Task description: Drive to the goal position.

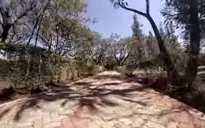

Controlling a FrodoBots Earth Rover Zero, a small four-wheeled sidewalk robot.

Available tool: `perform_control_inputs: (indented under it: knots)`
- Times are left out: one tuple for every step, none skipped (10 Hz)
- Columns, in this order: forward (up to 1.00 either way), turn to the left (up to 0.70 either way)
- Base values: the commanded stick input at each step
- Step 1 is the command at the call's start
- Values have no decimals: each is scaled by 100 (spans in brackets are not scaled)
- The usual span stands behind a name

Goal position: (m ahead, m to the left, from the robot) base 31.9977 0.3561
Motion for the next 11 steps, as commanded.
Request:
perform_control_inputs:
  knots:
    - [100, 0]
    - [100, 0]
    - [100, 0]
    - [100, 0]
    - [100, 0]
    - [100, 0]
    - [100, 0]
    - [100, 0]
    - [100, 0]
    - [100, 0]
    - [100, 0]
